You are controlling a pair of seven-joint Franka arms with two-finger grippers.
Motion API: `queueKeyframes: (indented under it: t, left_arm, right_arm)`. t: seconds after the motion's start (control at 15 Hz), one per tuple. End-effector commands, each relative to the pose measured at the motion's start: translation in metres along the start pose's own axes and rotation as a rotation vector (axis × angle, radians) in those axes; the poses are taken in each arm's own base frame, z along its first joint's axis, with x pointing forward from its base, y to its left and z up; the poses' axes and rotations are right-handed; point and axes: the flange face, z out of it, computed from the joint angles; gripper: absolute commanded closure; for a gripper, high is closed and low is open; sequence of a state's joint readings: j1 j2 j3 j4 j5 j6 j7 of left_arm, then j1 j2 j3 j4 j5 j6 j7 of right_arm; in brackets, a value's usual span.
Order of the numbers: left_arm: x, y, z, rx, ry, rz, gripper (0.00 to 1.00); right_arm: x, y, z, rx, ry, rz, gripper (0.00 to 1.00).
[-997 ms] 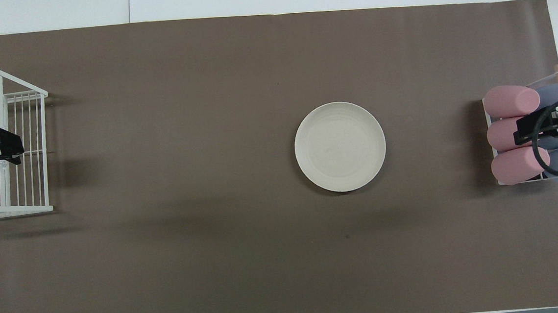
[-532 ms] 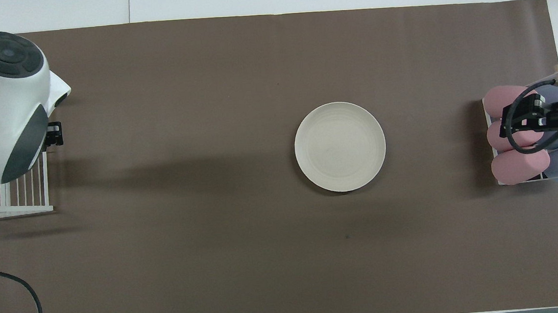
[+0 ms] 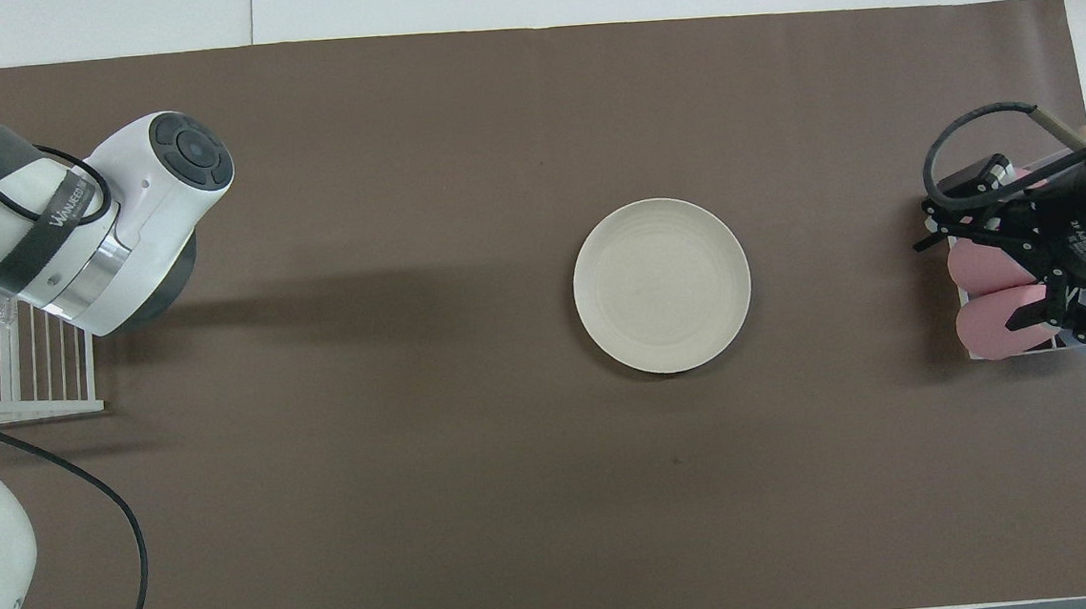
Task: Wipe plate with sponge
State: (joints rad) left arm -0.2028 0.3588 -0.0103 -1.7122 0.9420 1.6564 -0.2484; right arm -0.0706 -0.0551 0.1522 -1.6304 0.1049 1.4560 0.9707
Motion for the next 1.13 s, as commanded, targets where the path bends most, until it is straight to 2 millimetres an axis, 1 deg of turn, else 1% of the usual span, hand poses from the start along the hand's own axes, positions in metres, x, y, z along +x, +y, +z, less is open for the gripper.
queueKeyframes:
  t: [0.0,0.07,0.2,0.27,0.33,0.47,0.53,0.66,0.73,0.8,0.86,1.0,1.06]
  left_arm:
    - [0.001,-0.012,0.007,0.007,0.008,0.010,0.00]
    - [0.001,-0.017,0.012,0.004,0.005,0.002,0.00]
    - [0.002,-0.016,0.015,-0.003,0.019,0.002,0.00]
    - [0.002,-0.016,0.016,-0.005,0.017,0.000,0.08]
    - [0.002,-0.019,0.021,-0.006,0.008,-0.009,0.31]
    - [0.000,-0.021,0.025,-0.005,-0.005,-0.017,0.81]
    - [0.000,-0.022,0.025,-0.004,-0.008,-0.030,1.00]
    - [-0.002,-0.023,0.025,-0.002,-0.015,-0.064,1.00]
    - [-0.003,-0.024,0.025,-0.001,-0.020,-0.076,1.00]
    - [-0.003,-0.026,0.024,-0.002,-0.018,-0.085,1.00]
    - [-0.002,-0.026,0.023,-0.003,-0.015,-0.087,1.00]
    - [-0.002,-0.028,0.023,-0.003,-0.015,-0.090,1.00]
    - [-0.003,-0.029,0.022,-0.003,-0.015,-0.093,1.00]
  right_arm:
    - [-0.014,-0.005,-0.001,0.028,0.022,0.040,0.00]
    - [-0.014,-0.005,0.000,0.030,0.010,0.070,0.00]
    - [-0.017,-0.007,-0.002,0.036,0.010,0.104,0.00]
    - [-0.022,-0.010,-0.002,0.038,0.008,0.136,0.00]
    - [-0.030,-0.015,-0.002,0.042,-0.002,0.181,0.00]
    - [-0.039,-0.021,-0.007,0.063,-0.015,0.232,0.00]
    - [-0.046,-0.026,-0.007,0.064,-0.016,0.237,0.00]
    - [-0.058,-0.033,-0.007,0.065,-0.018,0.275,0.00]
    - [-0.069,-0.038,-0.007,0.063,-0.018,0.304,0.00]
    - [-0.084,-0.045,-0.006,0.064,-0.017,0.330,0.00]
    - [-0.094,-0.049,-0.005,0.063,-0.016,0.361,0.00]
    - [-0.121,-0.060,-0.004,0.075,-0.012,0.416,0.00]
    - [-0.130,-0.064,-0.004,0.084,-0.011,0.447,0.00]
